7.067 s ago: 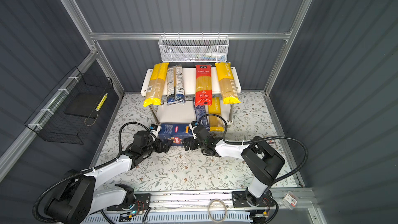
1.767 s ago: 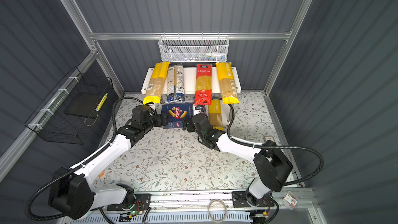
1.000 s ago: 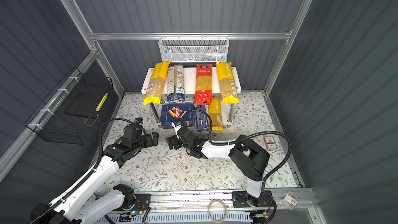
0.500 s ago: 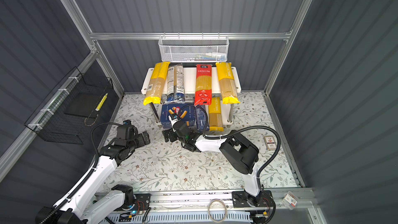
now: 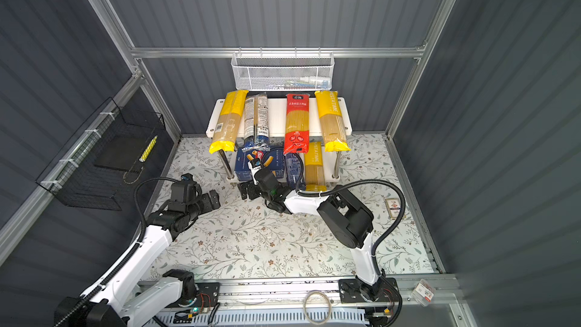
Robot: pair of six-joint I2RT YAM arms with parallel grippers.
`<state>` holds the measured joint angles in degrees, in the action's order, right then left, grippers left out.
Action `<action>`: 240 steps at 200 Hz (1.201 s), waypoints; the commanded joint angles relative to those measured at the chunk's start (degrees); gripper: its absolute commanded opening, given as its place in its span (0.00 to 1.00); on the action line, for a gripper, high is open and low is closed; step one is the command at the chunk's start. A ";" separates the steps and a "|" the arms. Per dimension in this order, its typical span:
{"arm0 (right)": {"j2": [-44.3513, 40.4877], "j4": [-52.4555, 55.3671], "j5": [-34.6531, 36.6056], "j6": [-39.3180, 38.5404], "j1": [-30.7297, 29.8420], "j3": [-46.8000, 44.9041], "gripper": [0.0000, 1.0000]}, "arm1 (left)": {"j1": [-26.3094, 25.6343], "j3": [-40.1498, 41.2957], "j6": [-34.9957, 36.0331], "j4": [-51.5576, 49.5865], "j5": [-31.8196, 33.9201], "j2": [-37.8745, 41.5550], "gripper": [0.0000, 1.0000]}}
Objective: Arrange pasta packages on shelves
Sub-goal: Move the pasta box to the shelf, then reset both arms
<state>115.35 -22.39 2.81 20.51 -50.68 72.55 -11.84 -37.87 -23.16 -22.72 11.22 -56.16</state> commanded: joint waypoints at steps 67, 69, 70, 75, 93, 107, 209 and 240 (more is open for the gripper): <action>-27.34 6.42 4.20 -0.28 -2.69 -23.69 0.99 | 0.50 -0.35 2.62 10.57 10.19 -4.77 1.00; -28.64 6.82 4.72 0.01 -2.68 -24.83 0.99 | 0.50 -0.27 2.80 10.85 10.56 -4.86 1.00; -29.24 7.09 4.91 0.21 -2.68 -25.27 0.99 | 0.50 -0.19 2.87 11.07 10.70 -4.85 1.00; -32.40 8.41 6.13 0.95 -2.67 -27.60 0.99 | 0.52 0.13 3.52 12.05 11.65 -4.99 1.00; -44.49 14.94 11.59 2.76 -2.43 -34.98 0.99 | 0.76 1.92 6.17 17.92 15.25 -6.11 1.00; -54.00 25.72 17.38 3.77 -1.08 -37.02 0.99 | 0.87 3.05 8.32 22.94 16.51 -7.33 1.00; -84.09 18.52 30.76 -8.86 34.96 -58.09 0.99 | 2.52 11.33 26.28 61.02 9.65 -26.37 1.00; -65.82 -8.16 22.61 -13.84 42.79 -62.82 0.99 | 5.12 11.91 25.80 69.50 2.52 -33.91 1.00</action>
<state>39.83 -5.82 31.24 12.80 -11.46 12.21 -8.75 -27.16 1.34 35.75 20.64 -87.22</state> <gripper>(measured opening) 0.989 0.997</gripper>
